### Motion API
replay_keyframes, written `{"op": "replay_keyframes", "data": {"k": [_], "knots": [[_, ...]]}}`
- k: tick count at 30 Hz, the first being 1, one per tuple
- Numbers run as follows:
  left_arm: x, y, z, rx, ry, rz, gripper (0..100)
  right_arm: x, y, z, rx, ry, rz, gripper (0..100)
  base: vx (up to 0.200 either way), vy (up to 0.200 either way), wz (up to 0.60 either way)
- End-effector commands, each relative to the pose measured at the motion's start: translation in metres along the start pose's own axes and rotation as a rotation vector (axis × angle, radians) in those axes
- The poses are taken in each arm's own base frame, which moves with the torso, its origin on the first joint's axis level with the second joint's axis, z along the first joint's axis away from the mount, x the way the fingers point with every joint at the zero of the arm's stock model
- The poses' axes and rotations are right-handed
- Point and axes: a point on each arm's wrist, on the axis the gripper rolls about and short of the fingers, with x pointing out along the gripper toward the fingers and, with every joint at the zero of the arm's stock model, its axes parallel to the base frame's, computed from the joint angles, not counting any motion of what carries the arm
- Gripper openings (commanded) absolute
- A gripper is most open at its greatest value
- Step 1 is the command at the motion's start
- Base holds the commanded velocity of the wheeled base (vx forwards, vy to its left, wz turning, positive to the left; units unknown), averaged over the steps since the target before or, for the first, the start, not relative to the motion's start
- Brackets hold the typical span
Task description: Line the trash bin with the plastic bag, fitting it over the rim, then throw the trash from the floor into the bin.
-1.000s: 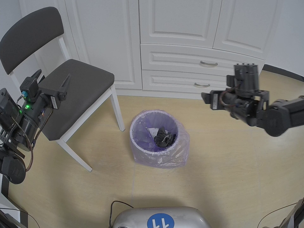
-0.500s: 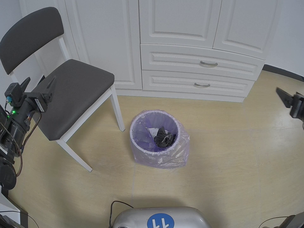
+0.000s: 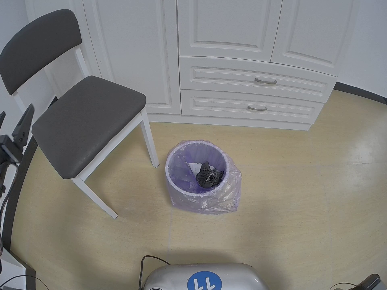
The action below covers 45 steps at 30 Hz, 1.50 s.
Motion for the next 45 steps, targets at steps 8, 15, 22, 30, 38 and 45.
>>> {"op": "replay_keyframes", "data": {"k": [8, 15, 22, 30, 38, 45], "knots": [[-0.159, 0.021, 0.014, -0.012, -0.01, 0.115, 100, -0.06, -0.023, -0.086, 0.016, 0.115, -0.003, 100, 0.0, 0.0, 0.0], [-0.197, 0.021, -0.069, 0.052, 0.241, 0.158, 100, -0.063, -0.024, -0.101, -0.029, 0.26, -0.002, 100, 0.0, 0.0, 0.0], [-0.202, 0.021, -0.078, -0.048, 0.384, 0.148, 100, -0.063, -0.024, -0.102, -0.068, 0.265, 0.01, 100, 0.0, 0.0, 0.0], [-0.201, 0.02, -0.078, 0.029, 0.375, 0.098, 100, -0.064, -0.022, -0.102, -0.123, 0.269, 0.101, 100, 0.0, 0.0, 0.0], [-0.201, 0.02, -0.079, 0.014, 0.376, 0.087, 100, -0.064, -0.022, -0.102, -0.031, 0.275, 0.094, 100, 0.0, 0.0, 0.0], [-0.201, 0.016, -0.085, 0.051, 0.396, -0.101, 100, -0.065, -0.016, -0.103, -0.045, 0.294, 0.349, 100, 0.0, 0.0, 0.0]]}}
